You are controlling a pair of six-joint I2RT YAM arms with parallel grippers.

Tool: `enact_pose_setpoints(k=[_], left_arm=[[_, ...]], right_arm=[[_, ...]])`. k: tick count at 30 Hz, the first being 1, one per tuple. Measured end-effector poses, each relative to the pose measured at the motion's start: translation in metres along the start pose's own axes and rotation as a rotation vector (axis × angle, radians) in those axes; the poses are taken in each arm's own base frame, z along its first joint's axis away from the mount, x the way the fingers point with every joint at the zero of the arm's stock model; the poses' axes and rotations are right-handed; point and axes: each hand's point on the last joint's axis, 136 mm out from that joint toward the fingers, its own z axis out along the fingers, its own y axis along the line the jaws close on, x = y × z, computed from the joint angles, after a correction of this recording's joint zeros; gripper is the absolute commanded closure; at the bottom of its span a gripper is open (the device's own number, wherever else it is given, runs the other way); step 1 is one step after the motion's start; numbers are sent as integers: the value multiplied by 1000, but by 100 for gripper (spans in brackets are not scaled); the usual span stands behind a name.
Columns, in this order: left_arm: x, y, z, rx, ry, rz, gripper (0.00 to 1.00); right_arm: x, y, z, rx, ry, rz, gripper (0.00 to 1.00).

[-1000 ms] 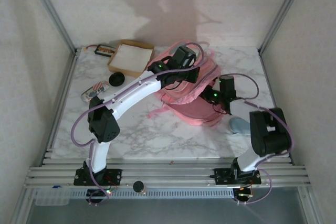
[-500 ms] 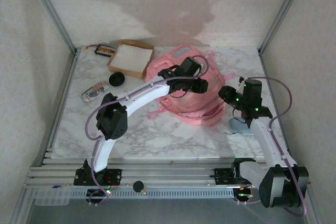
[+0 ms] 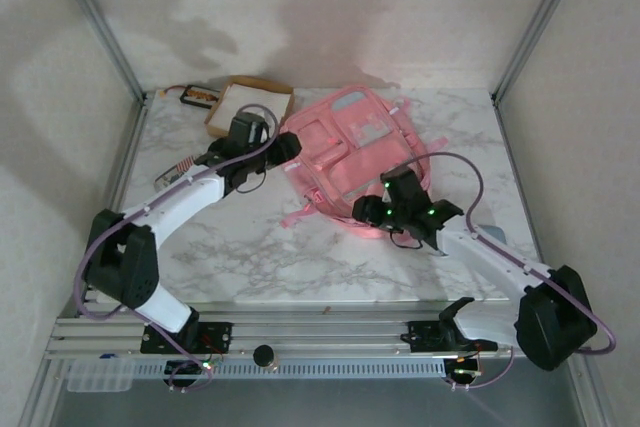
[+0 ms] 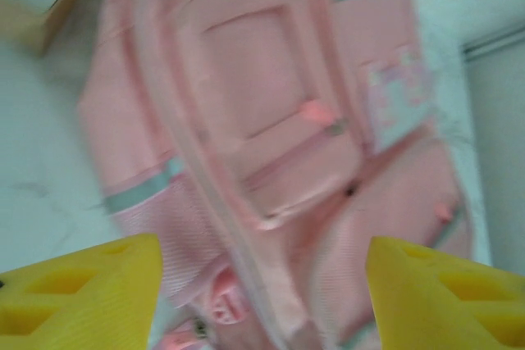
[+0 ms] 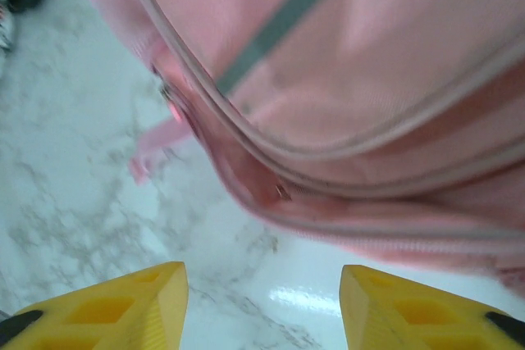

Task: Pack the student bag
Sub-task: Rotate the student bag at the center of the table, then zip the student bag at the center of the table.

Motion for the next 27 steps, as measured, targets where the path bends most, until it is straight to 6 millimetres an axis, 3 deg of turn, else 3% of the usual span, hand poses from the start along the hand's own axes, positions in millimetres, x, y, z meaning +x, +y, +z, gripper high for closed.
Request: enact_pose_setpoints(k=[3,7,10,14,18,20,22,24,27], left_arm=[[22,33,29,-78,62,-56,32],[40,58,58,-139,113,-93,35],[51,69,74,-157,138,-112,47],[70,65,87,-136,184,-97,45],[94,34,90,-67,212,-69,45],[105,22,91,-33,225,-70,45],[109,20,91,-22,225,-80,46],[108,23,92,-25,221,-92,46],[105,25,91,-28,212,-100,46]], right_arm=[[9,-14,11,52,25,17,44],[1,-35,15,99,2,50,43],[-12,-62,18,132,-21,96,43],[-32,-93,18,167,-51,111,43],[-63,-118,8,215,-107,128,42],[-76,-115,-1,243,-135,102,39],[-80,-99,-5,253,-146,55,36],[-72,-74,-4,252,-129,-12,35],[-43,-36,5,226,-69,-95,35]])
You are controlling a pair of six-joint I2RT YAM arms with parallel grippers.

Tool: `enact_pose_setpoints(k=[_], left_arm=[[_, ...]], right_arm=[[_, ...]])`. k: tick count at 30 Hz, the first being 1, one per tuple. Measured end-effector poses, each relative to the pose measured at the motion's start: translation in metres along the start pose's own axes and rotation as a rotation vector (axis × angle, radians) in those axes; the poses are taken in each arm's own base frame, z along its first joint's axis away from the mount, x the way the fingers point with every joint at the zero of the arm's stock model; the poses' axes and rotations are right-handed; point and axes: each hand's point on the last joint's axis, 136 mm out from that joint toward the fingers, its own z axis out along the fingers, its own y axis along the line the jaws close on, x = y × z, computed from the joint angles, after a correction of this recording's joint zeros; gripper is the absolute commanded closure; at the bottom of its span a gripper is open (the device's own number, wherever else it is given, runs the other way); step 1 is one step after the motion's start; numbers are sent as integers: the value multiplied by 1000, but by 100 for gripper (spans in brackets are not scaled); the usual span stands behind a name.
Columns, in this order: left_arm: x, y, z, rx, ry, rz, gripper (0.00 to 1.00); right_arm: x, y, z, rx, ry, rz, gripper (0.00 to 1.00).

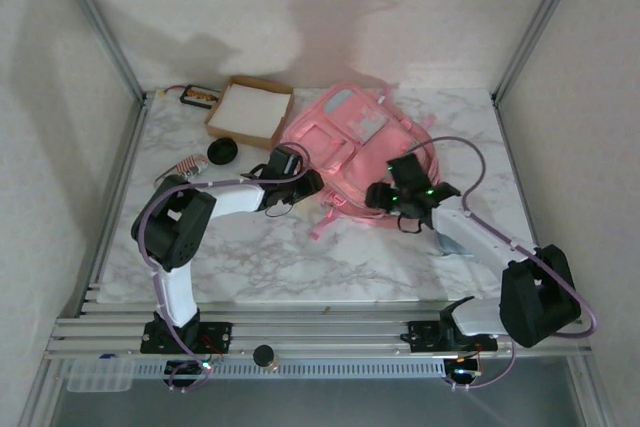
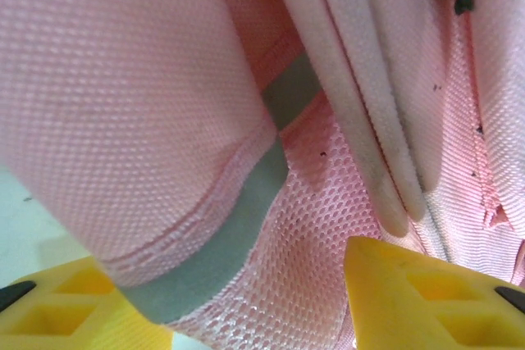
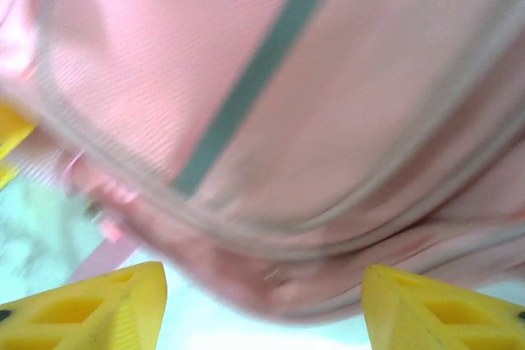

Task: Pack the student bag
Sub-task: Zip the student bag at the center of the table.

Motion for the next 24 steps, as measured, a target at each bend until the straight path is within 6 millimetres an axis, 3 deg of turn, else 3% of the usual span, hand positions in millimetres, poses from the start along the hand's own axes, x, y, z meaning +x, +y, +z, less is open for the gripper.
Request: enact_pose_setpoints(k=[5,9,17,24], left_arm=[[-3,1,-8,12,-17,-8,46],[-5,1,-10,27,-30,-16,45],[-12,5,-11,43,-53,-26,45],[-14,4,-11,58,-61,-26,45]], right_arm=[[48,55,21,28,123,-124,37],[63,85,50,47,168,-157,47],[53,104,83,48,148,-98,59],[48,104,90,38,119,-56,61]])
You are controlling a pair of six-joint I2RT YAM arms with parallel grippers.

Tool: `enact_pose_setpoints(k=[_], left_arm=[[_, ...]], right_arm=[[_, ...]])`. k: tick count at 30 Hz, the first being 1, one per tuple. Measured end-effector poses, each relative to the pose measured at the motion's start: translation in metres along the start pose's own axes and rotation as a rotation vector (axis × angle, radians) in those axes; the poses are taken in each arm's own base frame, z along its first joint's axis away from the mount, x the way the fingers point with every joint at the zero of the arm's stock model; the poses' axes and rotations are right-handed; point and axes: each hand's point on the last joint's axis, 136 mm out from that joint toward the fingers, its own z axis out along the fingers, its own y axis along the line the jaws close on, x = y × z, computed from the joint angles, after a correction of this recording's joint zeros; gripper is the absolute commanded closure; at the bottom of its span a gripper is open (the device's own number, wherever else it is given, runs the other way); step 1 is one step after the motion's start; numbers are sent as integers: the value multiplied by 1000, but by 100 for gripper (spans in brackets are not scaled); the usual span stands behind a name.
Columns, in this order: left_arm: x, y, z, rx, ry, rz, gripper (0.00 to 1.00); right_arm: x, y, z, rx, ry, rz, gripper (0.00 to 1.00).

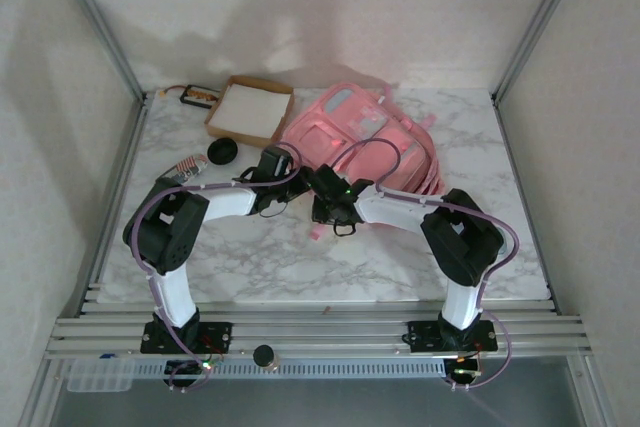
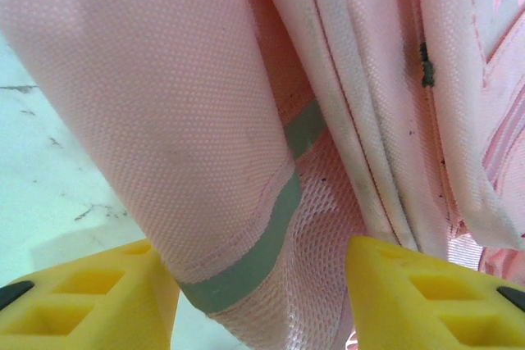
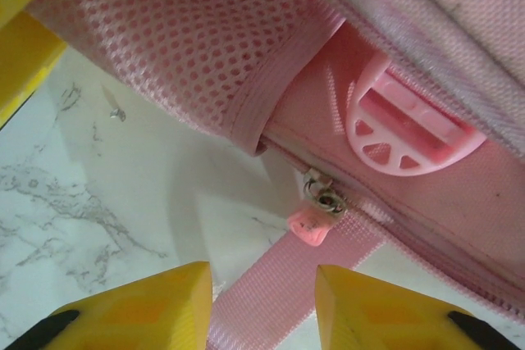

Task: Pack the student bag
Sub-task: Zip the student bag at the center of the table.

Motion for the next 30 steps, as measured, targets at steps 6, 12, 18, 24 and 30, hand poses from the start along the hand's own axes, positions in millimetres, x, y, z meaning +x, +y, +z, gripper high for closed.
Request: enact_pose_setpoints(k=[6,12,18,24,30], left_arm=[[0,1,4,4,-1,-3,45],[0,1,5,5,-2,-7,46],[3,4,7,10,1,-25,45],[9,9,13,7,25,-39,45],[8,7,13,17,19,-44,45]], right_arm=[[-3,-9,5,26,-13,18,58],[5,-20,13,47,-12,30,65],[2,-17,20,30,-26,36,67],[-4,-13,25,6,-46,41,75],[-6,-11,25,0,-52,30,88]])
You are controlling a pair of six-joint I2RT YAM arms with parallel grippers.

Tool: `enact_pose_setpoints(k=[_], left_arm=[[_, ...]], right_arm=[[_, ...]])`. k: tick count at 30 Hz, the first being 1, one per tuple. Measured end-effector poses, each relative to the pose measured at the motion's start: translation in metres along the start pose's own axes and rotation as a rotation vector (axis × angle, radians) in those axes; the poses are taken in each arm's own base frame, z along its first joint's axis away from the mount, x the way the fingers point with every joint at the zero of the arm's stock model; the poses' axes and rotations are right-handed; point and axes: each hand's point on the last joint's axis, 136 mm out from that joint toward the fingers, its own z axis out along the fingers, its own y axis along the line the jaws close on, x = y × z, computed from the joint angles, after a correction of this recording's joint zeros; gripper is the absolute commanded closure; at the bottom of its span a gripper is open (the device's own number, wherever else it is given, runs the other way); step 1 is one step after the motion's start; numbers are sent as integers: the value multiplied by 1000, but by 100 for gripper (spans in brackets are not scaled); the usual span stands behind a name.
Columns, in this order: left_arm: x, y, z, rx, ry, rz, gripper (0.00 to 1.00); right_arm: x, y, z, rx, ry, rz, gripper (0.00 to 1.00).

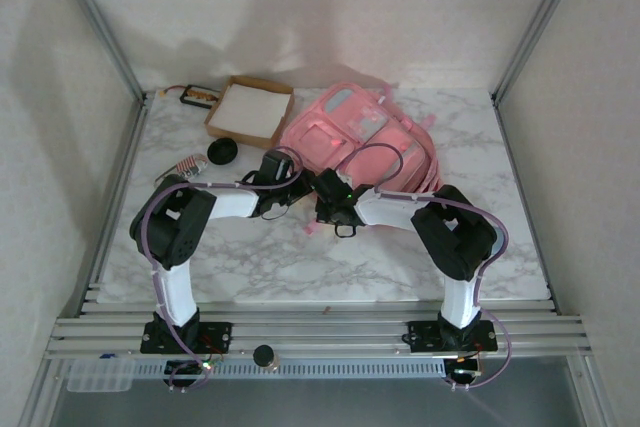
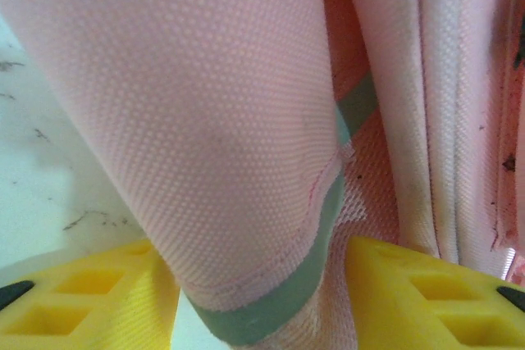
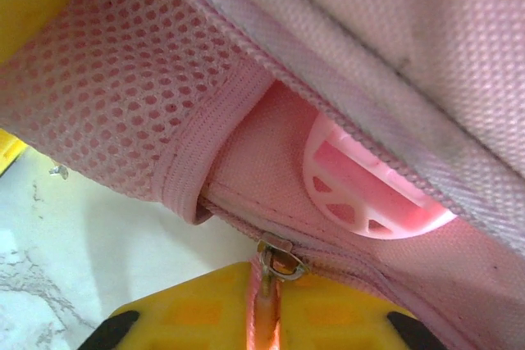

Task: Pack the student bag
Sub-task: Zip the student bag at the center of the table.

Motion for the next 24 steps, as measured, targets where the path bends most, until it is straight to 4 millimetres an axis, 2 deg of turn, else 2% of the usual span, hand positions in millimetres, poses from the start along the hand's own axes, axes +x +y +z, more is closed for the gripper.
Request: enact_pose_setpoints(k=[7,11,15,18,24], left_arm=[[0,0,3,5,0,-14,47],[-3,0,7,3,-8,-28,58],[-7,2,14,-1,-29,-54,82],[-9,1,16,2,-37,-73,98],[-18,-1,21,0,-41,-88,100]], right_arm=[[-3,2,-8,-10,-6,-5,91],[-7,3,-19,-19,-13,-7,92],[-8,2,-28,-33,-10,-1,95],[0,-9,-34,-31,2,4,95],[10,-31,-57,-22,2,14,97]])
